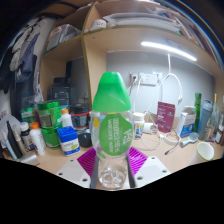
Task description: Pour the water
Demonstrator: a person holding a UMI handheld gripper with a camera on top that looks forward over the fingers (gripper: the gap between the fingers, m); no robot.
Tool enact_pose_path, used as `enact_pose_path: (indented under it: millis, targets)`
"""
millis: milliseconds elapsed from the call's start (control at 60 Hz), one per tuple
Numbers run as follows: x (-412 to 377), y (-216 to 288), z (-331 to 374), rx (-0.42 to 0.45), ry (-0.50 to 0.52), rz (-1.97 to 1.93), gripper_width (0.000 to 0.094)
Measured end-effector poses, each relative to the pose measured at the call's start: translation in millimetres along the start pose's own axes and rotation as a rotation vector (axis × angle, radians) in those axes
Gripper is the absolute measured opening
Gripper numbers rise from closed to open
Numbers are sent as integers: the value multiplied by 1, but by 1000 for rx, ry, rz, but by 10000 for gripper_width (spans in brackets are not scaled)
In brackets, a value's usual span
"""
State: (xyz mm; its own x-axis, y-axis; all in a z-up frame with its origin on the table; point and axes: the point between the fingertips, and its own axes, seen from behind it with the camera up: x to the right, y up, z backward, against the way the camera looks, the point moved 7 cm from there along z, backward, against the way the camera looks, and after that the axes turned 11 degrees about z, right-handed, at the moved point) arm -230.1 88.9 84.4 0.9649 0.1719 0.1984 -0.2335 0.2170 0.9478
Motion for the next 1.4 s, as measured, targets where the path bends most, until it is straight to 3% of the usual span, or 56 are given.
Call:
enact_pose_path:
  millis: [183, 283, 350, 483, 583, 800, 867, 1150, 1400]
  targets:
    - [1, 1, -5, -18, 13, -6, 325]
    - [5, 4, -2, -69, 47, -37, 324]
    - [17, 24, 9, -57, 68, -101, 323]
    - [64, 79, 40, 12, 98, -414, 322]
    - [109, 93, 53, 7, 127, -799, 322]
    - [156, 56, 58, -99, 150, -1511, 321]
    - [159, 43, 56, -118, 200, -1708, 318]
    - [153, 56, 71, -58, 363, -2213, 319]
    - [161, 60, 73, -39, 363, -2355, 319]
